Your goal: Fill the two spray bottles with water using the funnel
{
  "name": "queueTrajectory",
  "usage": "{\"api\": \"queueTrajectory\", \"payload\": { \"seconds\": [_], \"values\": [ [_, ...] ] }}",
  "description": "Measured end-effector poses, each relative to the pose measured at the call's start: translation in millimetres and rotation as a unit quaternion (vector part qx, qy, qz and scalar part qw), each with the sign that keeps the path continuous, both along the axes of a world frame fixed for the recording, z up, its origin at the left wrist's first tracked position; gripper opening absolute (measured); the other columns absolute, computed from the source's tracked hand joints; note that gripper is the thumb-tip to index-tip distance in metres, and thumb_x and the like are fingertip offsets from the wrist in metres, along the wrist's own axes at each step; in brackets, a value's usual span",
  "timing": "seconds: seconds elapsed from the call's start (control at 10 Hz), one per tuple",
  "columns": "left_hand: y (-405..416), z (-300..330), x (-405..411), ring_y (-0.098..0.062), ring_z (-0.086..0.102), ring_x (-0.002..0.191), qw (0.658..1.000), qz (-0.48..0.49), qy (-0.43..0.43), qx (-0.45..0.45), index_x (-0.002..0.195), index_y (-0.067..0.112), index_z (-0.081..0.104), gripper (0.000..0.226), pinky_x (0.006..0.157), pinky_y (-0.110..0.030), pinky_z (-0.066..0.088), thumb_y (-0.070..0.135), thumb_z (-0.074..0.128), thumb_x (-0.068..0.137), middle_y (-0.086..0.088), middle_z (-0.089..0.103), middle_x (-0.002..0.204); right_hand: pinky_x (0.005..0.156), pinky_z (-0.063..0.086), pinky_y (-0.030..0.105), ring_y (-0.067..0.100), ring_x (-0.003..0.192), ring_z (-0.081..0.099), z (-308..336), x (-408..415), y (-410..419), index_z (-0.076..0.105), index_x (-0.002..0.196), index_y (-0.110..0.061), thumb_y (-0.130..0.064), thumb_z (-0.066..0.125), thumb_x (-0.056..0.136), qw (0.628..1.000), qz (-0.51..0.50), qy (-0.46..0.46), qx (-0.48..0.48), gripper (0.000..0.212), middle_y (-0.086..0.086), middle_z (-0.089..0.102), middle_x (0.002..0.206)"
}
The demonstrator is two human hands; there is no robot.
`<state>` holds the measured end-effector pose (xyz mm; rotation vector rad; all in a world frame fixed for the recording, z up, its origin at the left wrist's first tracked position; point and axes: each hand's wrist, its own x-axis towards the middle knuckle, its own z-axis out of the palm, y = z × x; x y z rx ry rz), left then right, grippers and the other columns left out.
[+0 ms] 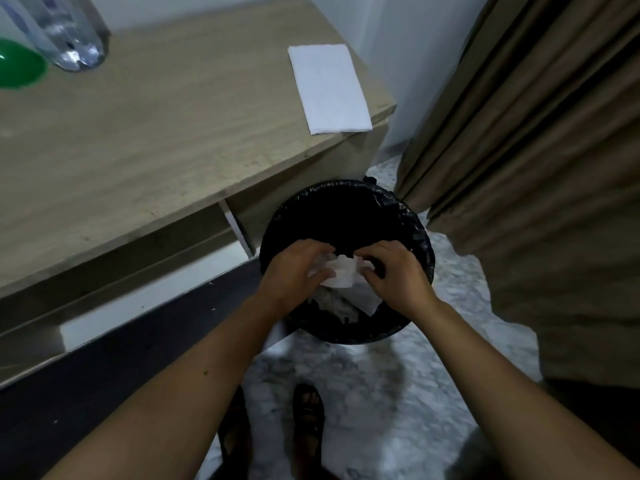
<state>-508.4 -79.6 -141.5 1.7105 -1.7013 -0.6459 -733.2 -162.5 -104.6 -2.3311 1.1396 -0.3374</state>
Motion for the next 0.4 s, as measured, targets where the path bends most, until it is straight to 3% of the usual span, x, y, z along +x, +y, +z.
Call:
{"api": "queueTrajectory", "payload": {
  "seconds": [0.2,0.4],
  "values": [
    [4.0,-13.3,4.9,-0.030,0.067,0.127,0.999,-0.006,-0.020,0.028,0.137,0.015,0.071,0.047,0.100,-0.046,0.059,0.029,0.087,0.095,-0.007,0.072,0.136,0.098,0.054,0.043,0.032,0.119,0.061,-17.1,-6.1,6.5,0.072,0.127,-0.012,-0.011,0.078,0.093,0.999,-0.027,0.015,0.025,0.035,0.005,0.071,0.126],
    [5.2,-12.3,16.7,-0.027,0.067,0.123,1.000,0.008,-0.013,0.009,0.135,0.014,0.072,0.043,0.099,-0.042,0.058,0.029,0.085,0.097,-0.005,0.073,0.131,0.091,0.052,0.032,0.025,0.111,0.063,-22.4,7.8,2.7,0.073,0.125,-0.019,-0.017,0.079,0.093,1.000,-0.022,0.016,0.000,0.033,-0.002,0.070,0.122]
  ]
}}
